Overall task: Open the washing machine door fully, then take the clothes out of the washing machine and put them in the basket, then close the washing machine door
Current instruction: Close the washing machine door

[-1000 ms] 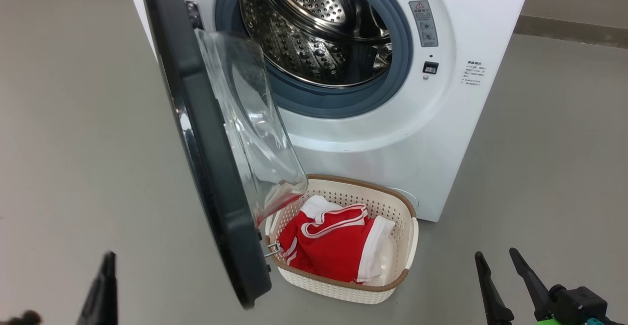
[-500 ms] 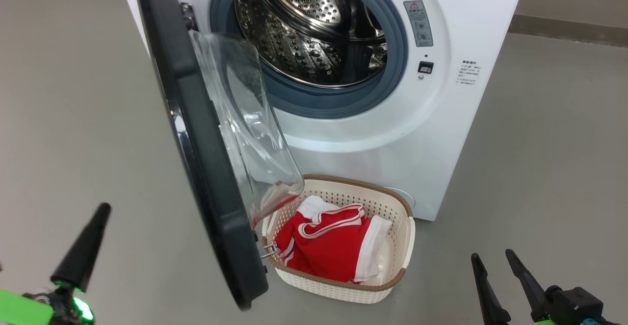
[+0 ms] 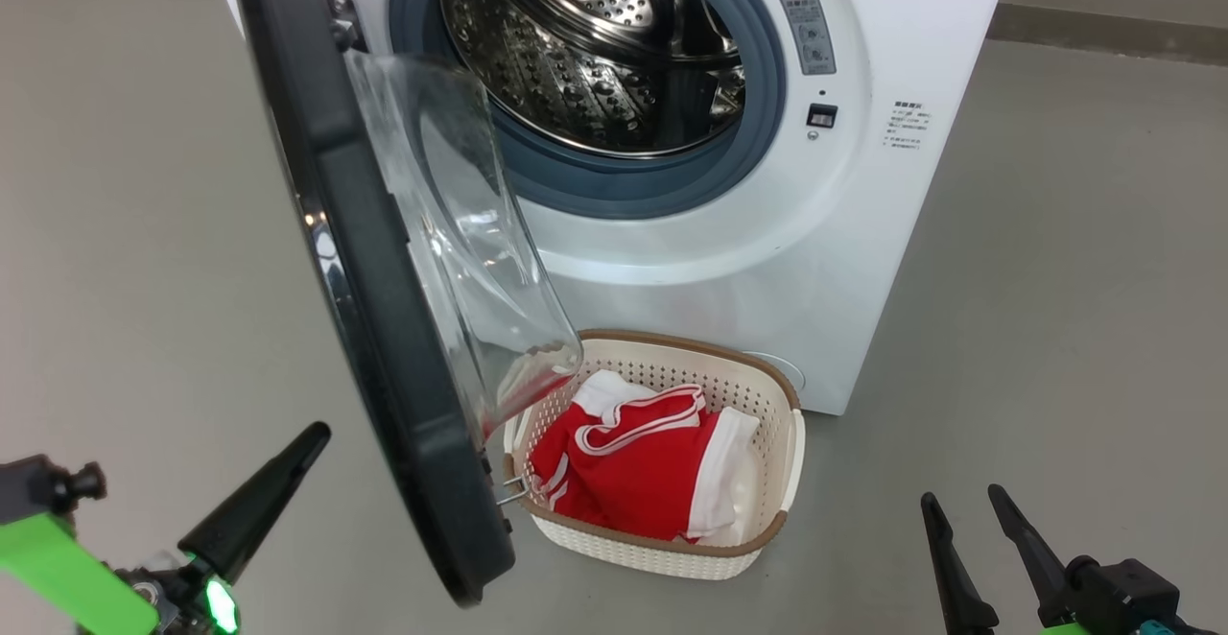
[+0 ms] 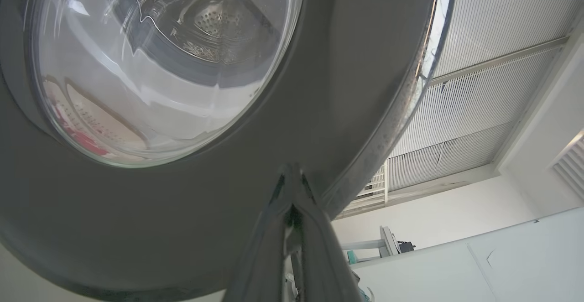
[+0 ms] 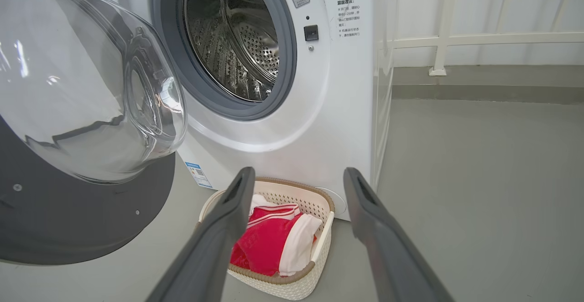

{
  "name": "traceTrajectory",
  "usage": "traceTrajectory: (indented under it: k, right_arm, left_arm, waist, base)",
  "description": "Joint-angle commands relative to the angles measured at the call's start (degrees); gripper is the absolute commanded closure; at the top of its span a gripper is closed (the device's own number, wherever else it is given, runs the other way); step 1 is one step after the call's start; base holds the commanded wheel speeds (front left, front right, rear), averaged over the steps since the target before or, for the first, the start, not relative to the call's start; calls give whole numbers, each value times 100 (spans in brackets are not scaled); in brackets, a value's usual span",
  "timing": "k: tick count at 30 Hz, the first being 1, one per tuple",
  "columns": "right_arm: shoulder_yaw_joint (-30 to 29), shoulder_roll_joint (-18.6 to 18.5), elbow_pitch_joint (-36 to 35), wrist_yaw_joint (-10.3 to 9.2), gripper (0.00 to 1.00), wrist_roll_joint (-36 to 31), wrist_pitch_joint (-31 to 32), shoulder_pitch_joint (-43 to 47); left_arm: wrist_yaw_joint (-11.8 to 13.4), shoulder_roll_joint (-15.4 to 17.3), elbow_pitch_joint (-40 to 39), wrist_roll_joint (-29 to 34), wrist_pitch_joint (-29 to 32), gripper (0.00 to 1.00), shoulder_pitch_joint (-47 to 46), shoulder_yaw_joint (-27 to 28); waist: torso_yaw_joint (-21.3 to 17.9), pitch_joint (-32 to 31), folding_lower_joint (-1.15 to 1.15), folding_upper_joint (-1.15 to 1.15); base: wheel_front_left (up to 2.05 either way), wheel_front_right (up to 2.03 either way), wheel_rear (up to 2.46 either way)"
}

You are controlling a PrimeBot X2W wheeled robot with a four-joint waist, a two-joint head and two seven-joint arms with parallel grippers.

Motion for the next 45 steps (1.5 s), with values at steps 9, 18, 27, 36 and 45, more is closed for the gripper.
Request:
traceTrajectory:
  k: [9,18,27,36,45]
  right_arm:
    - [103,-72,-173,43,0,-60,-37,-287]
    - [63,-55,-199,43,0,-74,-37,-392]
    - [35,-31,-242,43,0,-99,-37,-575]
    - [-39,-8,-295,43,0,-130,-37,-763]
    - [-54,5,-352,43,0,-71,-37,-946]
  left_arm:
    - [-32,-189,-97,221,633,100,-451,440]
    - [-32,-579,-204,472,888,100,-675,460]
    - [-32,-909,-301,821,741,100,-1037,301]
    - [-32,-941,-194,1012,431,100,-1503,0]
    - [-32,-797,-8,1067,59,100,-2031,-173]
  waist:
    - [-114,127,0,0]
    - [-248,302,0,0]
    - [-494,544,0,0]
    - [-860,863,0,0]
    - [-1289,1207,0,0]
  base:
    - [0,0,0]
    - [0,0,0]
    - [0,0,0]
    - [0,0,0]
    - [0,0,0]
